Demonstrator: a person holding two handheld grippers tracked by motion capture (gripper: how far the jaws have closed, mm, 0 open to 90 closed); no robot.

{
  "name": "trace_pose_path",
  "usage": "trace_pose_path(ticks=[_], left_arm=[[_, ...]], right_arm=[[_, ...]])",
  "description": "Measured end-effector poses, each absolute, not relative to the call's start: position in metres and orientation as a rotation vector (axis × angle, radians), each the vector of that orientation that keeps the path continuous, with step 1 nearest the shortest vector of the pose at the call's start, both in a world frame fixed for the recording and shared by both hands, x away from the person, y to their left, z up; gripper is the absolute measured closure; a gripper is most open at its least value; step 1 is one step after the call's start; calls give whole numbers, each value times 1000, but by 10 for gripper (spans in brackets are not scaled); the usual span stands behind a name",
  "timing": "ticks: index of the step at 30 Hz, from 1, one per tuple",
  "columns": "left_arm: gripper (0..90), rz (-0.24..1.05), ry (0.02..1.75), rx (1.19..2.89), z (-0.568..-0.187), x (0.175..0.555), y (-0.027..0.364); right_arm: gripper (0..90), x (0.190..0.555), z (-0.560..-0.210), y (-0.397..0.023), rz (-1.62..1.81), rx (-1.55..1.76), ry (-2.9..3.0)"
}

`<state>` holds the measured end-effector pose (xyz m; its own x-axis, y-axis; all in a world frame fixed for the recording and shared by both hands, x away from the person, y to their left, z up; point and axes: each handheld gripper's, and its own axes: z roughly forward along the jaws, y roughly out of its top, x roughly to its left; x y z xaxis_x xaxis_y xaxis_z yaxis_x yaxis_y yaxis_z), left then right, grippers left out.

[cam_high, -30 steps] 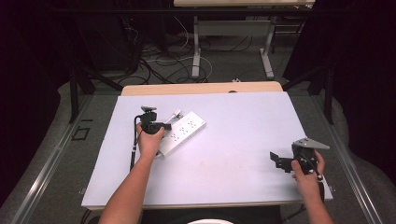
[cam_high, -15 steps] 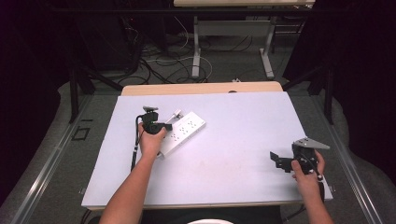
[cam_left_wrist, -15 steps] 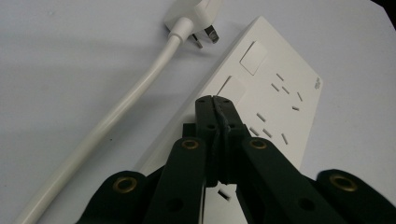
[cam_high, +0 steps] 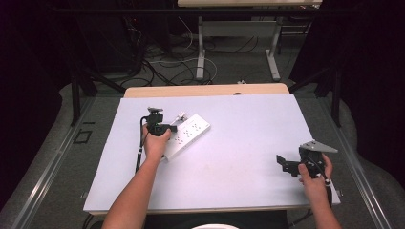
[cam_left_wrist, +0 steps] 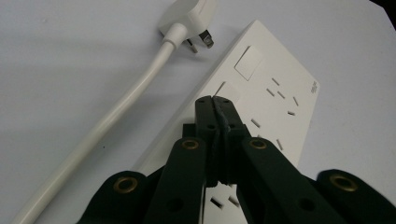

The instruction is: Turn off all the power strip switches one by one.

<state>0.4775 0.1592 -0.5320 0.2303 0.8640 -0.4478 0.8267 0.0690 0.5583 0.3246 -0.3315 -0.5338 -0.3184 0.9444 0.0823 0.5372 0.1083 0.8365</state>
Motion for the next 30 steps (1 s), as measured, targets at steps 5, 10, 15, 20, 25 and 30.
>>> trace_pose_path(ticks=[5, 10, 15, 20, 25, 30], left_arm=[[900, 58, 1563, 1750, -526, 479, 159], [900, 59, 1562, 1734, -525, 480, 157], [900, 73, 1548, 1753, -519, 482, 151], [900, 79, 1535, 1758, -515, 484, 148], [900, 79, 1528, 1765, -511, 487, 144], [900, 77, 1532, 1749, -508, 490, 137]], right_arm=[[21, 325, -534, -331, 1114, 1438, 1910], [20, 325, -534, -332, 1114, 1438, 1912], [20, 324, -534, -331, 1115, 1440, 1910], [20, 324, -534, -332, 1114, 1439, 1908], [20, 324, -534, -331, 1116, 1439, 1909], [20, 324, -533, -333, 1118, 1442, 1921]])
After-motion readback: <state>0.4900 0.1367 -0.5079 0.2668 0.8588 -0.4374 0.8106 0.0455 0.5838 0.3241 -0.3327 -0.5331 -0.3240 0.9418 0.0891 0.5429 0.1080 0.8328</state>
